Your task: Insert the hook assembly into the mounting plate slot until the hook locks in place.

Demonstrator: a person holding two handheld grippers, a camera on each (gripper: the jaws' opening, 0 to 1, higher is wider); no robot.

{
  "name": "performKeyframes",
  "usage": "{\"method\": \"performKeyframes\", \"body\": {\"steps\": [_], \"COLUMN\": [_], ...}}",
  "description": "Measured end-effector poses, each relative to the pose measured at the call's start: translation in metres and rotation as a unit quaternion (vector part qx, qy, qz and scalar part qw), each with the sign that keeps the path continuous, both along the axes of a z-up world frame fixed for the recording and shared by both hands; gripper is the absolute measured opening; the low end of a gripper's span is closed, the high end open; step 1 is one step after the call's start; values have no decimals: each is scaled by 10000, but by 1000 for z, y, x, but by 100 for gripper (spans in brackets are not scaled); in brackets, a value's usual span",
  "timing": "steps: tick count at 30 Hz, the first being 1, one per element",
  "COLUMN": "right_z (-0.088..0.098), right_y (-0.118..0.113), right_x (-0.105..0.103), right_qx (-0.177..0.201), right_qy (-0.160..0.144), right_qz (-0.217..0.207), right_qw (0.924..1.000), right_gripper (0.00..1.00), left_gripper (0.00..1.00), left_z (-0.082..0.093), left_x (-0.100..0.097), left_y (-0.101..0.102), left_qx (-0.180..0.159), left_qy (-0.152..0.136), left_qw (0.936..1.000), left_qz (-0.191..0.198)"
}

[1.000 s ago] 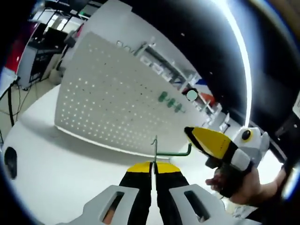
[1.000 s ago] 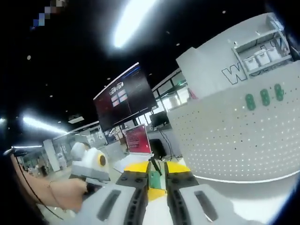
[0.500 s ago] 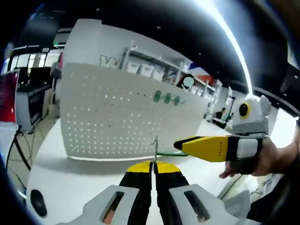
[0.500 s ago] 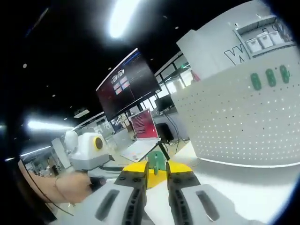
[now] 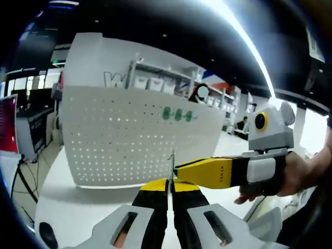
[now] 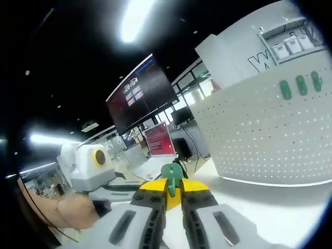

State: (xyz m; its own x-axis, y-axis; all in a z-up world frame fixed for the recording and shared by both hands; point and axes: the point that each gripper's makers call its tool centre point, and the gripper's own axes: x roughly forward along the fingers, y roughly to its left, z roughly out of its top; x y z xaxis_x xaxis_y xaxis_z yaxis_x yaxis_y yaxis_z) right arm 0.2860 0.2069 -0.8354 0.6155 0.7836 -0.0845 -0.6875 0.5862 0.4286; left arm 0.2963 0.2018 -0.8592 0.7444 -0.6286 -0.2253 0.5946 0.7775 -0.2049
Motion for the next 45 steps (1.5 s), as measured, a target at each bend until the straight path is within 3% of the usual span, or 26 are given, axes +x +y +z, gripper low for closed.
{"method": "performKeyframes", "body": {"steps": [8, 12, 18, 27, 30, 35, 40, 45], "right_z": [0, -4, -4, -6, -3, 0, 1, 1], "right_y": [0, 1, 0, -5, -8, -11, -20, -28], "right_x": [0, -2, -4, -6, -6, -2, 4, 9], "right_qx": [-75, -71, -52, -89, -70, -101, -135, -216], "right_qy": [-115, -24, 2, 32, -16, -129, -177, -270], "right_qz": [-27, -14, 4, 50, 34, -19, -126, -221], "right_qw": [9999, 10000, 10000, 9999, 10000, 9999, 9997, 9992], "right_gripper": [2, 1, 0, 0, 0, 0, 0, 0], "left_gripper": [1, 1, 2, 4, 7, 23, 47, 66], "left_z": [-1, -5, -6, -7, -2, 2, 0, 2], "left_x": [0, -3, -5, -9, -10, -12, -12, -13], "left_y": [0, 1, 0, -6, -6, -8, -6, -6], "left_qx": [-4, 59, 182, 127, -64, -98, -117, -284], "left_qy": [-2, 142, 40, 13, -32, -115, -76, -56], "left_qw": [10000, 9999, 9998, 9996, 9995, 9992, 9993, 9990], "left_qz": [16, 3, -48, -261, -310, -361, -337, -347]}}
